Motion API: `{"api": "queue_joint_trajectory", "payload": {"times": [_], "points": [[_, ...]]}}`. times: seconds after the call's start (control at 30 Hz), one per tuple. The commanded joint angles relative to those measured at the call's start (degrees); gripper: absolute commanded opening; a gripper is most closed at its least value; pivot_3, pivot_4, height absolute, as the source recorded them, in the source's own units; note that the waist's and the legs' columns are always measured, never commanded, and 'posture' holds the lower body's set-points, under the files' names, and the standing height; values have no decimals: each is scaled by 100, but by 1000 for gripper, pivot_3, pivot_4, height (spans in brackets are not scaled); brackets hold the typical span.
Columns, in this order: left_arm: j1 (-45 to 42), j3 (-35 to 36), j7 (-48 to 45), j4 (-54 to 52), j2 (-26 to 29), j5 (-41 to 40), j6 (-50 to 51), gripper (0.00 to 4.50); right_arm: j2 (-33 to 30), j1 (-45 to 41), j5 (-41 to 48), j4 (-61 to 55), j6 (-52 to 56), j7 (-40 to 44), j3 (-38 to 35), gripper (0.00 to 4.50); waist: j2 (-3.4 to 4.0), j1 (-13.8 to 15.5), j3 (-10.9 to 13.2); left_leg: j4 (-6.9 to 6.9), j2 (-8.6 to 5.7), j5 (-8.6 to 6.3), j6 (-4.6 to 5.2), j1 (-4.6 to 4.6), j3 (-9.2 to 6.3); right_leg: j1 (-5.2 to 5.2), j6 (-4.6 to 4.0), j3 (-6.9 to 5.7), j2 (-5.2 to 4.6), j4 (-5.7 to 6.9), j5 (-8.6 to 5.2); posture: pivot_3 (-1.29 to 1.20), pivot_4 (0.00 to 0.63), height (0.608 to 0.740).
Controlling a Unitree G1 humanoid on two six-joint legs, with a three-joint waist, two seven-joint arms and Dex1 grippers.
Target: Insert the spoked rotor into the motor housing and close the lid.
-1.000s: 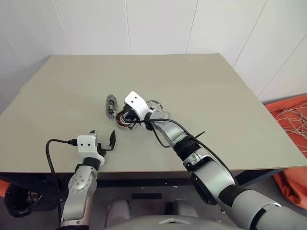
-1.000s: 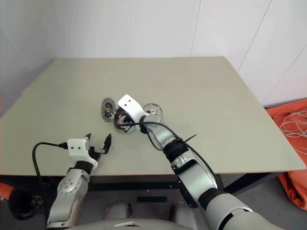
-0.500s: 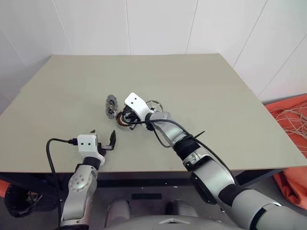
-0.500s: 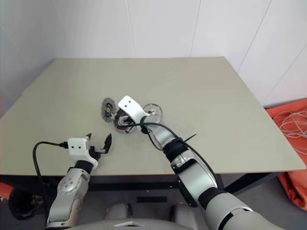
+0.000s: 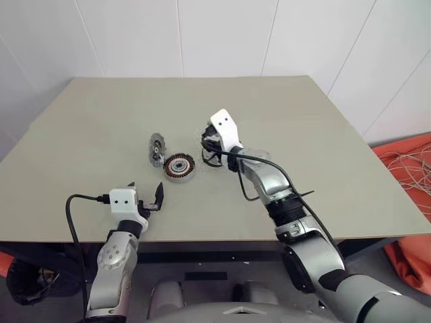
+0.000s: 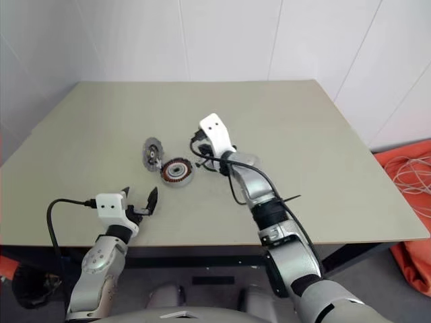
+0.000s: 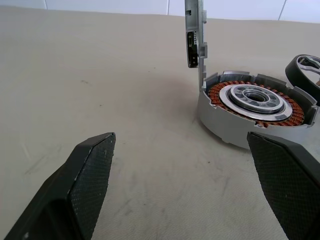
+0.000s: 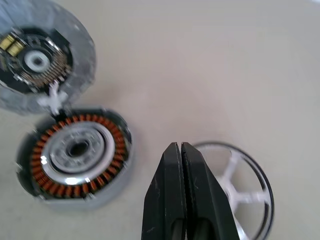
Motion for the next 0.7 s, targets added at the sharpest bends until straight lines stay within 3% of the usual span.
{"api": "queue_joint_trajectory", "payload": {"times": [0.03, 0.27, 0.3, 0.4, 0.7], "points": [[-88, 6, -42, -134, 33, -57, -33, 4500, -54, 57, 185, -519, 373, 58, -44, 27, 1, -13, 0, 0, 1, 1, -2, 1, 0, -2, 0, 0, 1, 1, 0, 0, 0, 740], [-28, 35, -43, -178, 34, -78, -12, 4500, -153, 469, 711, -1366, 1247, 135, -335, 27, 1, 2, 0, 0, 0, 2, -4, -2, 0, -2, -1, 0, 1, -1, 1, 0, 0, 740], [-31, 44, -46, -170, 40, -83, -13, 4500, -134, 502, 838, -1435, 1408, 113, -458, 200, 1, 9, 0, 0, 0, 2, -3, -1, 0, 0, -1, 0, 1, -1, 1, 0, 0, 740], [-54, 64, -55, -137, 54, -98, -5, 4500, -62, 492, 1095, -1413, 1744, -94, -818, 950, 1, 9, 0, 0, 0, 3, -4, 1, -1, 1, 3, 0, 0, 0, -2, 0, 0, 740], [-51, 66, -81, -51, 74, -137, -43, 4500, 174, 216, 1503, -1034, 2158, -701, -1522, 4076, 2, -1, 1, 0, 1, 6, -11, 11, 0, 4, 32, 0, 1, 3, -18, 0, 0, 740]]}}
